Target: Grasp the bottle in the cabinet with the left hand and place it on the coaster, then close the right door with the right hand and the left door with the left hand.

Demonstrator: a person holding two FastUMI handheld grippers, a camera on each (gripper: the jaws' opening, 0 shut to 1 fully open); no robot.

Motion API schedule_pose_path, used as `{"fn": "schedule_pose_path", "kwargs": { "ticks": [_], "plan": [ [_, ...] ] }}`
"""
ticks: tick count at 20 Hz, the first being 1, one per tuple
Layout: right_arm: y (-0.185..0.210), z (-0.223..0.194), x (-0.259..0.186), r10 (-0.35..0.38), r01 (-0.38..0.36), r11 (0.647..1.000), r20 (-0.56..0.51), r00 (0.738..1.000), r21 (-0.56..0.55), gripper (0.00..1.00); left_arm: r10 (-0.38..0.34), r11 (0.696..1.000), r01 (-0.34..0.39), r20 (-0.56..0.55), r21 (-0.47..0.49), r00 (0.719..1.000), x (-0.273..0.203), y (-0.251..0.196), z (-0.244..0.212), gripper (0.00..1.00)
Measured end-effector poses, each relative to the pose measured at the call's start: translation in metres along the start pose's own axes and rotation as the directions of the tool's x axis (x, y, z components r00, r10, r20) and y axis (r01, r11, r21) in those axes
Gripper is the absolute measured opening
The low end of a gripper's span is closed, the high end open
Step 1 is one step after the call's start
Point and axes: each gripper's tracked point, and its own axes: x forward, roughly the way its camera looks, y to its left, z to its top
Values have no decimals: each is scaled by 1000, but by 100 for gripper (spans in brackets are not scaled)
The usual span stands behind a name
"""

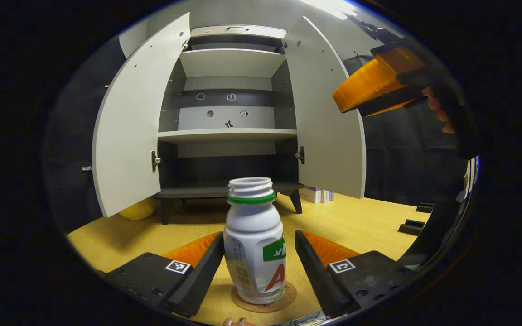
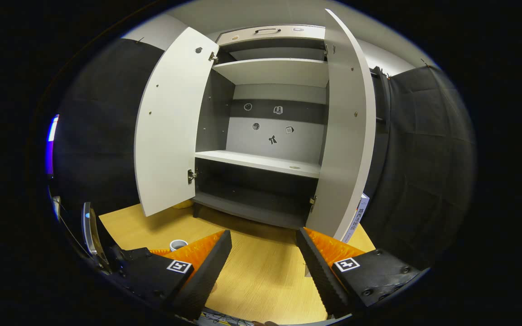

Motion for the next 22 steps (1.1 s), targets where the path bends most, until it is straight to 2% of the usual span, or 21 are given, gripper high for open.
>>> {"fn": "schedule_pose_path", "kwargs": {
  "ticks": [4, 9, 12, 16, 22],
  "plan": [
    [5, 41, -18, 50, -48, 998, 46, 998, -33, 98, 72, 996, -74, 48, 48, 996, -9, 18, 64, 93],
    [2, 92, -45, 94, -88, 995, 109, 990, -56, 98, 85, 993, -92, 86, 76, 993, -22, 20, 145, 93],
    [-10, 117, -59, 62, -53, 997, 140, 988, -62, 98, 37, 998, -42, 107, 52, 994, -29, 10, 197, 93],
    [-15, 139, -67, 12, -14, 1000, 163, 987, 10, 98, 4, 996, -13, 113, 83, 994, -40, 13, 255, 93],
    [-24, 177, -74, -85, 75, 996, 206, 975, 58, 98, -48, 995, 38, 107, 94, 993, -57, 21, 303, 93]
  ]
}}
